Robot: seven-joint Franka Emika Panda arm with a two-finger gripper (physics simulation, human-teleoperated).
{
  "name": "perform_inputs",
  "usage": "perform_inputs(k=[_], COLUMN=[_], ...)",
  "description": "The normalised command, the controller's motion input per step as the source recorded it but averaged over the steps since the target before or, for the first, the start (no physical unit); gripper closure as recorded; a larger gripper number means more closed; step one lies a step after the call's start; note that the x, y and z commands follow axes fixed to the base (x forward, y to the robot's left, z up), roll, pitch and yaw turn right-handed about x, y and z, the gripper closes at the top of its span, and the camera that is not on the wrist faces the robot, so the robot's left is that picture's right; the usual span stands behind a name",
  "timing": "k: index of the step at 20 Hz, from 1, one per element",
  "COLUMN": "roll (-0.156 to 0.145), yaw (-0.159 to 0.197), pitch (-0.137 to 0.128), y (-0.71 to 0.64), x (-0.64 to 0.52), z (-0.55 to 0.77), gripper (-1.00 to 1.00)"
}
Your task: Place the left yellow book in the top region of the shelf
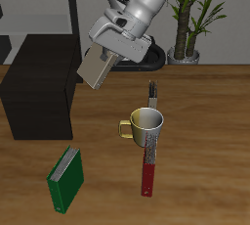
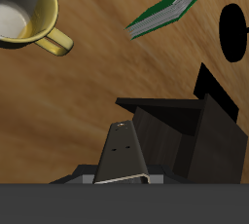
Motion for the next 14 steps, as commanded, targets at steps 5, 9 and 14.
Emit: perform_inputs(k=[5, 9, 14], roll=[-0.112, -0.074, -0.028], yaw=[-0.025, -0.027, -0.016], pitch=[0.024, 0.005, -0.020], y=[-0.07, -0.01, 0.04], x=[0.04, -0.03, 0.02], z=[-0.09, 0.00, 0.07], gripper=[1.00, 1.00, 1.00])
